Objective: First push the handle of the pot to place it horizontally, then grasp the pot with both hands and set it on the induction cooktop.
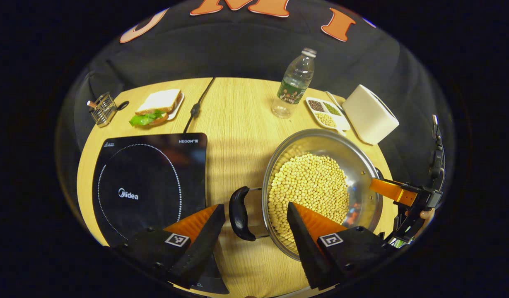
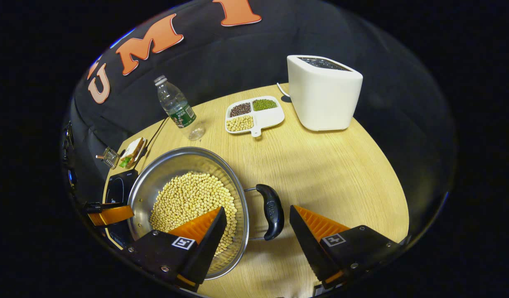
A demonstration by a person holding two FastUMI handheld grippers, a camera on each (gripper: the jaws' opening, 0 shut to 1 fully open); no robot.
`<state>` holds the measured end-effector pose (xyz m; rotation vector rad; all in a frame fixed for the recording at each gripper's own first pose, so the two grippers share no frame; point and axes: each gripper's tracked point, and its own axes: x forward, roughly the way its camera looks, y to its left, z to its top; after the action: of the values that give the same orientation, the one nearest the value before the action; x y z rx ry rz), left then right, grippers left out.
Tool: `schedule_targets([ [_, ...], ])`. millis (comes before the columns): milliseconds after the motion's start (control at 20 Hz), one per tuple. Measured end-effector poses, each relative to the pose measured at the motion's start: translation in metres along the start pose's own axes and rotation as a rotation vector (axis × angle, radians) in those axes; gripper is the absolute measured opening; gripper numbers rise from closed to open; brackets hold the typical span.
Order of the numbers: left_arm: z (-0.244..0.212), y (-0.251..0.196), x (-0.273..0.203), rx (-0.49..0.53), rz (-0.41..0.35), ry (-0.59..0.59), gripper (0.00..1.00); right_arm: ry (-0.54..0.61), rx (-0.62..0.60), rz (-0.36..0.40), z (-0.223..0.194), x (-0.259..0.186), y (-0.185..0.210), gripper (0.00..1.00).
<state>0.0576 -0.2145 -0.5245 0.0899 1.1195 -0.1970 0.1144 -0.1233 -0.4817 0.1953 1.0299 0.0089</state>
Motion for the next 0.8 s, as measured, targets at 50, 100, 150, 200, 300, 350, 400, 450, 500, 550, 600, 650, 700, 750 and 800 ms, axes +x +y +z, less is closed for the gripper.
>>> schedule_targets([
  [50,0.000,0.001,0.006,0.005,0.001,0.008,0.99,0.013,-0.001,0.007,-0.001,0.003,0.001,0.96],
  [100,0.003,0.004,0.011,0.006,0.005,0.010,0.98,0.020,-0.003,0.016,-0.001,0.007,0.004,0.96],
  [150,0.001,0.003,0.017,-0.005,-0.001,0.019,0.96,0.025,-0.008,0.014,-0.001,0.009,0.004,0.96],
  [200,-0.003,0.008,0.017,-0.014,0.019,0.049,0.84,0.032,-0.016,-0.002,-0.001,0.012,0.002,0.93],
  [300,-0.007,0.007,0.023,-0.034,-0.018,0.079,0.65,0.044,-0.035,-0.036,-0.002,0.017,-0.007,0.77],
  [350,-0.005,0.006,0.021,-0.042,-0.048,0.070,0.65,0.050,-0.031,-0.034,-0.003,0.015,-0.008,0.65],
  [400,-0.006,0.006,0.022,-0.073,-0.065,0.054,0.59,0.056,-0.032,-0.032,-0.002,0.018,-0.005,0.60],
  [450,-0.006,0.006,0.020,-0.098,-0.068,0.047,0.58,0.055,-0.037,-0.031,-0.003,0.015,-0.005,0.58],
  [500,-0.006,0.006,0.019,-0.091,-0.050,0.056,0.52,0.053,-0.037,-0.033,-0.002,0.015,-0.004,0.53],
  [550,-0.011,0.008,0.021,-0.065,-0.026,0.058,0.51,0.048,-0.044,-0.038,-0.001,0.015,-0.003,0.51],
  [600,-0.012,0.008,0.019,-0.053,-0.016,0.060,0.50,0.049,-0.055,-0.044,0.000,0.015,-0.004,0.47],
  [650,-0.014,0.006,0.016,-0.070,-0.018,0.067,0.47,0.053,-0.042,-0.046,0.000,0.013,-0.004,0.46],
  [700,-0.013,0.007,0.011,-0.092,-0.026,0.068,0.47,0.060,-0.023,-0.042,0.002,0.012,-0.002,0.46],
  [750,-0.013,0.008,0.005,-0.097,-0.031,0.066,0.46,0.050,-0.013,-0.039,0.005,0.013,-0.001,0.46],
  [800,-0.009,0.010,-0.002,-0.083,-0.028,0.052,0.47,0.043,-0.020,-0.038,0.007,0.013,0.001,0.45],
])
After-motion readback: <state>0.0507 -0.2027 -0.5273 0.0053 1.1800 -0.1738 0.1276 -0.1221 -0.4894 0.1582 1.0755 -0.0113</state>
